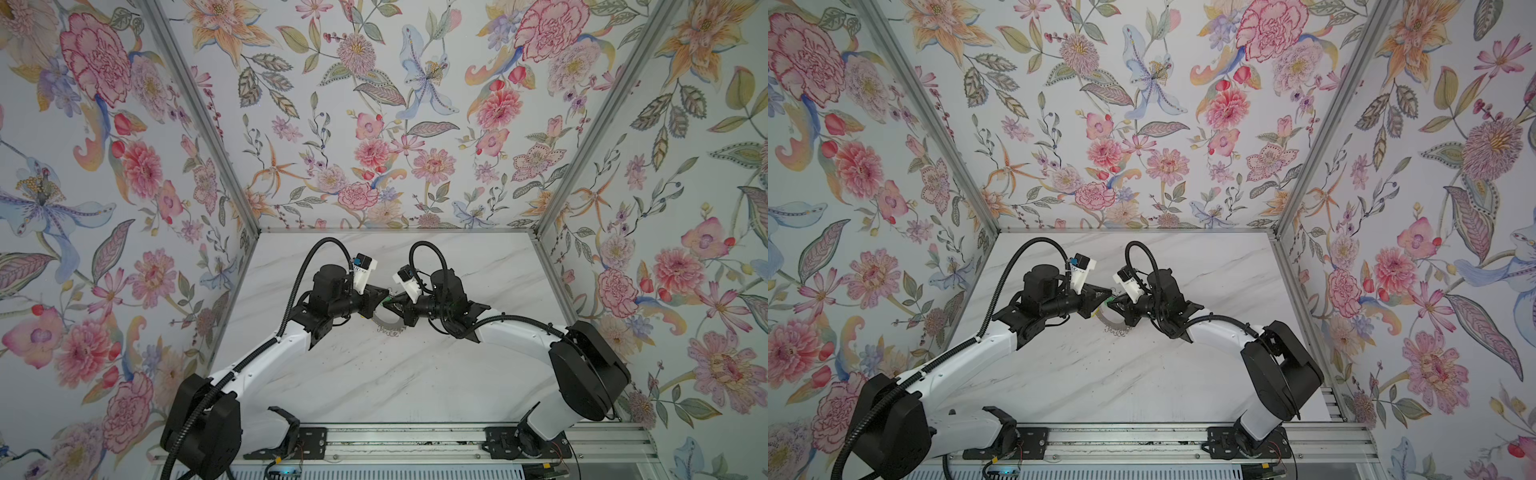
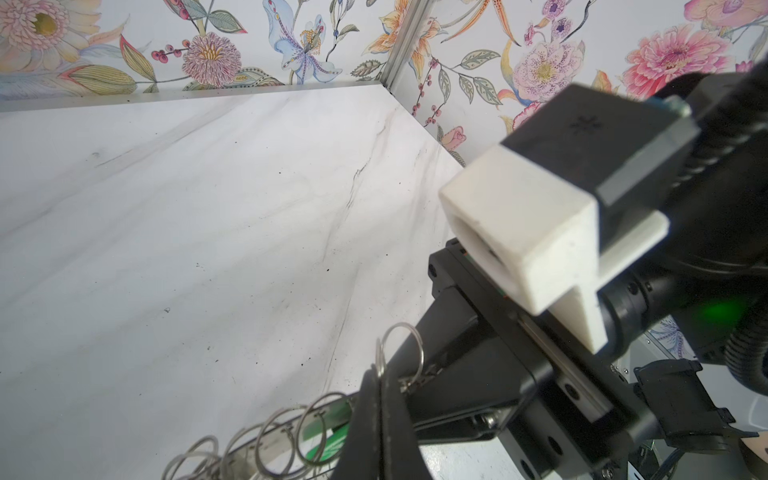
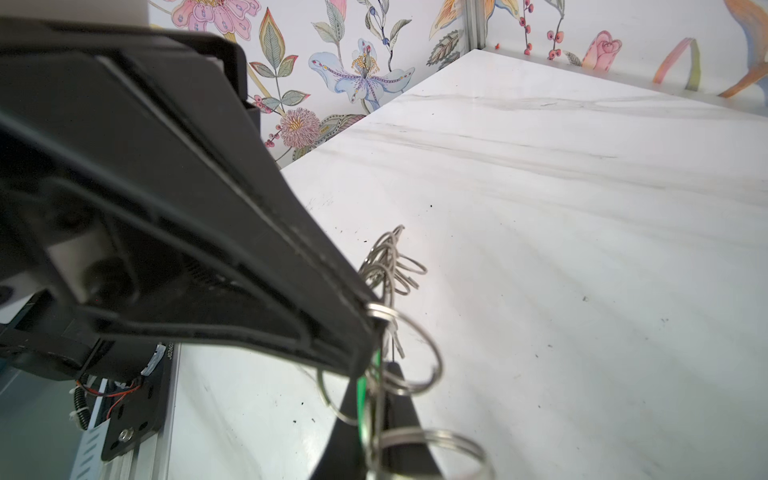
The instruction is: Remove the keys from the keyring
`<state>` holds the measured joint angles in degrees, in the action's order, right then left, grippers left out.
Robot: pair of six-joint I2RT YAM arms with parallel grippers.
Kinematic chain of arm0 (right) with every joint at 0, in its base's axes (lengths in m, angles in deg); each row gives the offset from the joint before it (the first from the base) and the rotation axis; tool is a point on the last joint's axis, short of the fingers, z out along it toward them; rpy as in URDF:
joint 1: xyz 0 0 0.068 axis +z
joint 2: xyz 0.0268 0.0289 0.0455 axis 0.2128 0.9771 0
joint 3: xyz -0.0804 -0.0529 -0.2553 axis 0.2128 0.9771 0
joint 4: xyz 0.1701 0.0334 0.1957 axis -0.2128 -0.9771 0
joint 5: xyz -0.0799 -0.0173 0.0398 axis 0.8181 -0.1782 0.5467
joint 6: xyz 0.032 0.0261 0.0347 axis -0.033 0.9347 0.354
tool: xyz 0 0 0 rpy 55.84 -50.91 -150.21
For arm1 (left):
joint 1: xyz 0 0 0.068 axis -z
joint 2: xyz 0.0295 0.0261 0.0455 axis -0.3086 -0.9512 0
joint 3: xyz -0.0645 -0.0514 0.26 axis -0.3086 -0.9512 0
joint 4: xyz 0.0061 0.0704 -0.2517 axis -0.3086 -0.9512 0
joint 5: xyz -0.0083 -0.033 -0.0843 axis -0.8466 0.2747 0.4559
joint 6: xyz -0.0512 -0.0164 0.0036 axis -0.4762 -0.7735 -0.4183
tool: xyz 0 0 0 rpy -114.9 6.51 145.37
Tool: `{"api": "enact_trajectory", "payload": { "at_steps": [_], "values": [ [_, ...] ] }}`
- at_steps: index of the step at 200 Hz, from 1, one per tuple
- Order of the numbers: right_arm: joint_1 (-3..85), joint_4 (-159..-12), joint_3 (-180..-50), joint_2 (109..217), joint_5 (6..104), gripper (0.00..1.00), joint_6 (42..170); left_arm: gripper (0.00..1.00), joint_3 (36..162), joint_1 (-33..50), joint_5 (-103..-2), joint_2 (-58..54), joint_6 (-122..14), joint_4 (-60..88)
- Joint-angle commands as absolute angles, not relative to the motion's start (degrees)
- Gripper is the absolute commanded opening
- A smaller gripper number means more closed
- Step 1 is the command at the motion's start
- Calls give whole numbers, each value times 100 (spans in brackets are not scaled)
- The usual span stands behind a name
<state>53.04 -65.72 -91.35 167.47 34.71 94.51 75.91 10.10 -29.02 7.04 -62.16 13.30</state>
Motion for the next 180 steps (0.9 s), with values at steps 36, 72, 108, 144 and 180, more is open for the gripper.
{"api": "enact_trajectory", "payload": {
  "at_steps": [36,72,108,144,180],
  "values": [
    [5409,-7561,-9147,16497,5228,0,8521,0,7702,874,-2831,810,-6133,1104],
    [5513,-7475,-8913,16349,6224,0,8038,1,7832,853,-2718,719,-5986,776],
    [5653,-7197,-8601,16220,6978,0,7452,1,7974,782,-2612,706,-5817,422],
    [5897,-6847,-8374,16248,7913,0,6930,0,8355,746,-2366,580,-5370,-557],
    [6058,-6613,-8363,16497,8675,0,6625,0,8922,742,-2509,349,-4827,-2114]
  ]
}}
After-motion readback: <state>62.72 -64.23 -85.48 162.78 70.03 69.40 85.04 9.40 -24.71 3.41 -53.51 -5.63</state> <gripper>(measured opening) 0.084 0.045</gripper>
